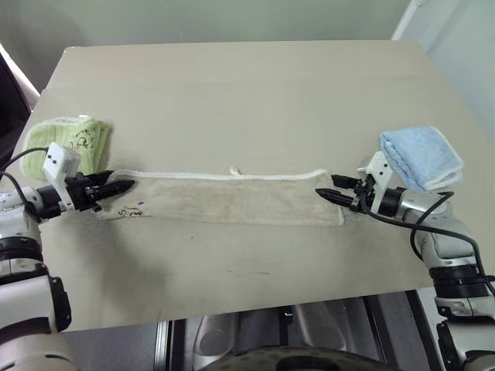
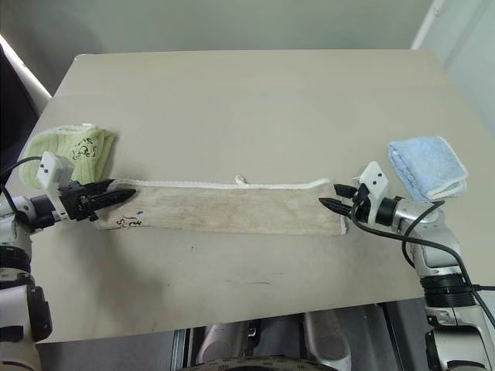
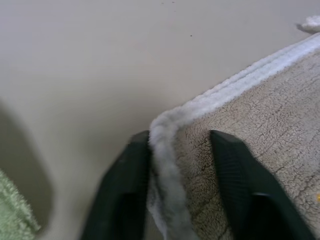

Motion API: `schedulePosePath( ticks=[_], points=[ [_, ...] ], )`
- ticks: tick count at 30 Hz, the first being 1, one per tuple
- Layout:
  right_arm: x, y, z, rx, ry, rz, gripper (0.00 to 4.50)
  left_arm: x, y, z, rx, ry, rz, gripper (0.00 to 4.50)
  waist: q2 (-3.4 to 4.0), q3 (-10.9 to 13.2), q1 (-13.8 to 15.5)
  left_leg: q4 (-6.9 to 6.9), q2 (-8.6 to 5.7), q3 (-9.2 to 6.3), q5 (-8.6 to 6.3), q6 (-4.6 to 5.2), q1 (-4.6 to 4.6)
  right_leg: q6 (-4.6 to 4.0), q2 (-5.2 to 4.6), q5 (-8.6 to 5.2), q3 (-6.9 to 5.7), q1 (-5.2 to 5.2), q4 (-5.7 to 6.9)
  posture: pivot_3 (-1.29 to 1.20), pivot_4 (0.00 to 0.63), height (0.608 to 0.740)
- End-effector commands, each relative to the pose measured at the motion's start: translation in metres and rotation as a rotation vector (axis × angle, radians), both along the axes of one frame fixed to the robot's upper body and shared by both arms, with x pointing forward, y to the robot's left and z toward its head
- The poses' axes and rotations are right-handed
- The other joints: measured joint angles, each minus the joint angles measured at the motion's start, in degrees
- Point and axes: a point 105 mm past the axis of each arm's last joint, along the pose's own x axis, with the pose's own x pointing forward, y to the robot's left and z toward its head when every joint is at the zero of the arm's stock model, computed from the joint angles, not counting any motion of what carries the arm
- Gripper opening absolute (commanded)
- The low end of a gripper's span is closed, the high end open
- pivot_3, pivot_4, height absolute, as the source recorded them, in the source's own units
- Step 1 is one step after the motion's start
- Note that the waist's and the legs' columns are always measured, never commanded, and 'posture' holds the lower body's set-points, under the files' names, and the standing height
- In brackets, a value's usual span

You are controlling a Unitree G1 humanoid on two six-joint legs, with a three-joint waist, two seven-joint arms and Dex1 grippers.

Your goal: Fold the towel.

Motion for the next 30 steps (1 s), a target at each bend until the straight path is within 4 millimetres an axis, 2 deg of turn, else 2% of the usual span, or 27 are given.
schedulePosePath(
  ticks=[1,4,7,9,13,16,20,27,30],
  points=[
    [0.003,-0.001,0.018,0.021,-0.065,0.001,3.39,0.004,0.003,0.016,-0.004,-0.071,0.015,3.46,0.00,0.00,0.00,0.00,0.00,0.00,0.00,0.00,0.00,0.00,0.00,0.00,0.00,0.00,0.00,0.00,0.150,0.703],
    [0.003,-0.003,0.021,0.028,-0.060,0.001,4.42,0.003,0.007,0.020,0.023,-0.110,0.028,4.49,0.00,0.00,0.00,0.00,0.00,0.00,0.00,0.00,0.00,0.00,0.00,0.00,0.00,0.00,0.00,0.00,0.150,0.703],
    [0.004,-0.009,0.027,0.065,-0.033,-0.022,4.47,0.009,0.014,0.031,0.106,-0.275,0.091,4.50,0.00,0.00,0.02,0.00,0.00,0.00,0.00,0.00,0.00,0.00,0.00,0.00,0.00,0.00,0.00,0.00,0.150,0.703],
    [0.003,-0.014,0.029,0.076,-0.011,-0.033,4.47,0.012,0.016,0.038,0.087,-0.330,0.132,4.50,0.00,0.00,0.03,0.00,-0.01,0.01,0.00,0.00,0.00,0.00,0.00,0.00,0.00,0.02,0.00,0.00,0.150,0.703],
    [0.007,-0.028,0.042,0.153,0.009,-0.117,4.47,0.013,0.005,0.053,0.005,-0.438,0.087,4.50,0.00,0.00,0.11,0.00,-0.01,0.00,0.02,-0.01,0.00,0.01,0.00,0.00,-0.01,0.03,0.00,0.00,0.150,0.703],
    [0.005,-0.034,0.059,0.259,0.084,-0.170,4.47,0.010,-0.015,0.062,-0.062,-0.491,-0.006,4.50,0.00,0.00,0.17,0.01,-0.03,0.01,0.03,0.00,-0.03,0.01,-0.01,-0.01,-0.02,0.02,0.00,0.00,0.150,0.703],
    [-0.012,-0.028,0.069,0.403,0.264,-0.151,4.47,0.002,-0.057,0.068,-0.170,-0.485,-0.161,4.50,-0.01,0.00,0.04,-0.03,0.00,0.14,0.05,-0.01,-0.02,0.05,0.02,-0.03,-0.01,0.02,-0.02,0.00,0.150,0.703],
    [-0.043,-0.009,0.060,0.550,0.534,-0.080,4.47,-0.014,-0.127,0.053,-0.241,-0.379,-0.379,4.50,-0.01,0.00,0.11,-0.04,-0.01,0.18,0.08,0.04,0.09,0.16,0.01,-0.10,0.03,0.15,-0.05,0.00,0.150,0.703],
    [-0.057,0.004,0.056,0.619,0.615,-0.035,4.47,-0.019,-0.144,0.046,-0.295,-0.361,-0.401,4.50,0.00,0.00,0.10,-0.04,0.00,0.19,0.08,0.04,0.10,0.17,0.01,-0.11,0.05,0.13,-0.04,0.00,0.150,0.703]
  ],
)
